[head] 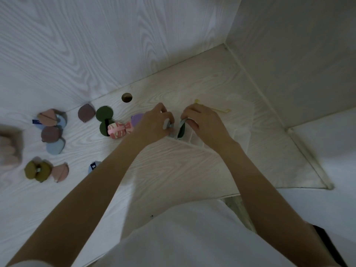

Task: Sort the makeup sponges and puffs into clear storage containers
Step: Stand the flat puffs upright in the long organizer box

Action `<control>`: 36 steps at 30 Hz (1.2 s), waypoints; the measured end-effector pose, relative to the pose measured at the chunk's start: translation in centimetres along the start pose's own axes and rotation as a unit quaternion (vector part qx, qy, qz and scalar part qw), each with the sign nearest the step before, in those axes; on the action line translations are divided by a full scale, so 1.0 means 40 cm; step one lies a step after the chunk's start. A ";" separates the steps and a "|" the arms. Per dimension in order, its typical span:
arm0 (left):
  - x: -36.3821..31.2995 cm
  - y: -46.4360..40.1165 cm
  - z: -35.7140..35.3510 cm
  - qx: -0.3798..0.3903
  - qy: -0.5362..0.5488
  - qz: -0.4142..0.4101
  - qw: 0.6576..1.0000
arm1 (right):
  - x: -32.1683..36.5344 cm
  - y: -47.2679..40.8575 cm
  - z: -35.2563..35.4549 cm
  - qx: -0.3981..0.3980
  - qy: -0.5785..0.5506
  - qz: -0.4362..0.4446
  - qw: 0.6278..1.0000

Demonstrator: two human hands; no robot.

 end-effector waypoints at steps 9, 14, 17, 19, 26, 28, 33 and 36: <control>0.006 0.023 0.016 -0.094 0.052 0.025 0.994 | 0.047 -0.059 -0.056 0.163 0.055 0.093 0.981; 0.021 0.033 0.024 -0.140 0.077 0.045 0.986 | 0.021 -0.043 -0.091 0.149 0.052 0.011 0.987; 0.026 0.046 0.018 -0.151 0.100 0.031 0.983 | 0.012 -0.044 -0.104 0.135 0.067 -0.009 0.989; 0.031 0.069 0.028 -0.168 0.123 0.028 0.978 | 0.012 -0.042 -0.113 0.134 0.090 -0.002 0.987; 0.180 0.306 0.056 -0.253 0.021 0.180 0.950 | 0.003 -0.050 -0.103 0.096 0.106 -0.066 0.988; 0.233 0.375 0.042 -0.230 -0.058 0.224 0.945 | 0.007 -0.048 -0.103 0.088 0.108 -0.064 0.988; 0.315 0.471 0.012 -0.178 -0.085 0.348 0.916 | 0.008 -0.036 -0.111 0.091 0.109 -0.062 0.988; 0.333 0.484 0.008 -0.162 -0.080 0.372 0.910 | 0.000 -0.035 -0.112 0.106 0.076 -0.071 0.989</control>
Point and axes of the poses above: each hand's wrist, its own y-axis away from the middle knuckle, its own z-axis out of the back of the hand, x = y × z, the point moved 7 cm from there along -y, towards the middle knuckle, and after that the axes turned 7 degrees about -x, right-handed, at the moved point
